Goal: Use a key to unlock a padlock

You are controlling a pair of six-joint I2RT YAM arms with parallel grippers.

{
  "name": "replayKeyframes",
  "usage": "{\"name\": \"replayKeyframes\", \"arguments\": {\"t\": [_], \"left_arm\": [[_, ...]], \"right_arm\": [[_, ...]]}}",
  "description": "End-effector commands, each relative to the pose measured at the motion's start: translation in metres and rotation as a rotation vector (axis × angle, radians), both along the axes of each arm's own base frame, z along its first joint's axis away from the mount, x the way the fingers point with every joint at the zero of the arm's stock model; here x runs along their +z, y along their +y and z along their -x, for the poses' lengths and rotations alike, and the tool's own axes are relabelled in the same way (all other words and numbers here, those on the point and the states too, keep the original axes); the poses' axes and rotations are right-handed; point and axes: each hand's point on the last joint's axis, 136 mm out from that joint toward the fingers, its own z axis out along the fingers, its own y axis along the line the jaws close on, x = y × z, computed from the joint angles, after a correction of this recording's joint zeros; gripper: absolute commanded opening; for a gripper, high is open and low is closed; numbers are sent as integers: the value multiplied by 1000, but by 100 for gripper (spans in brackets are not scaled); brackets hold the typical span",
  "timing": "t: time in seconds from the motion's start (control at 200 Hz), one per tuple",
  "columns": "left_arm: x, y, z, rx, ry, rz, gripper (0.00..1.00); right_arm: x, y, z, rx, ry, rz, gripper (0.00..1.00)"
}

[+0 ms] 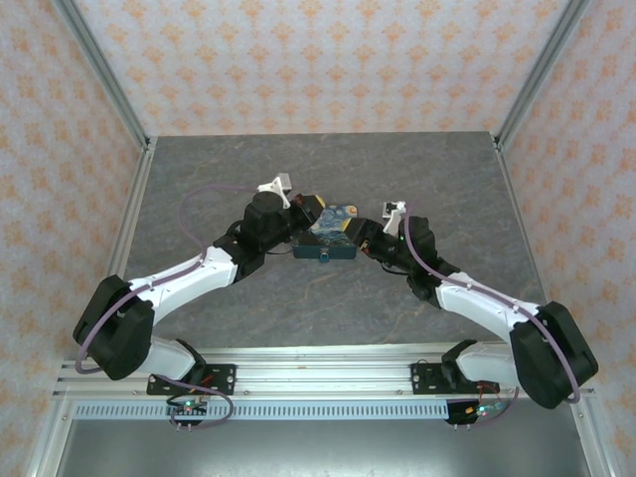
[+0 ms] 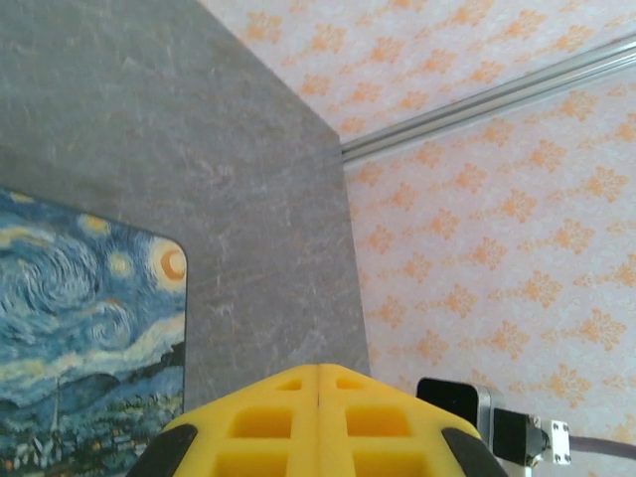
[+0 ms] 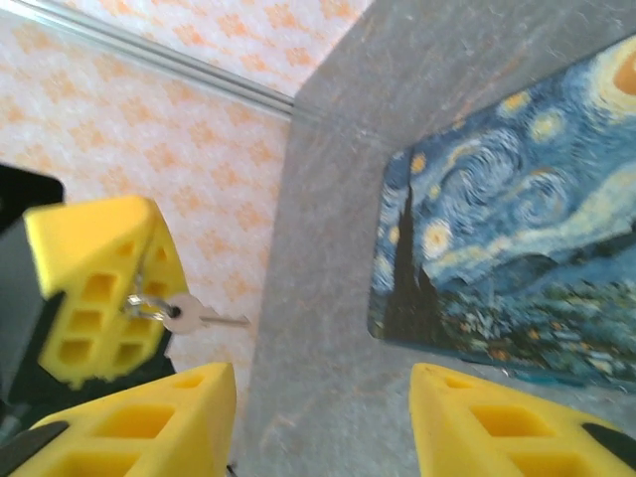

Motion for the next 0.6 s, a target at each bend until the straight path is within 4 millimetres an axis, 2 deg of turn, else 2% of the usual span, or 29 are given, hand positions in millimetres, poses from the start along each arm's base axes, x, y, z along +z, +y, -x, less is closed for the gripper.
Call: {"name": "replayKeyframes", "arguments": {"t": [0.0, 0.245, 0.596], "left_arm": [[16, 16, -7, 78, -132, 2, 0], [21, 24, -9, 131, -166, 62, 0], [24, 26, -12, 161, -166, 112, 0]], "right_arm": [[41, 0, -14, -58, -104, -169, 45], [59, 11, -25, -49, -123, -274, 42], [70, 49, -23, -1, -92, -409, 37]]}}
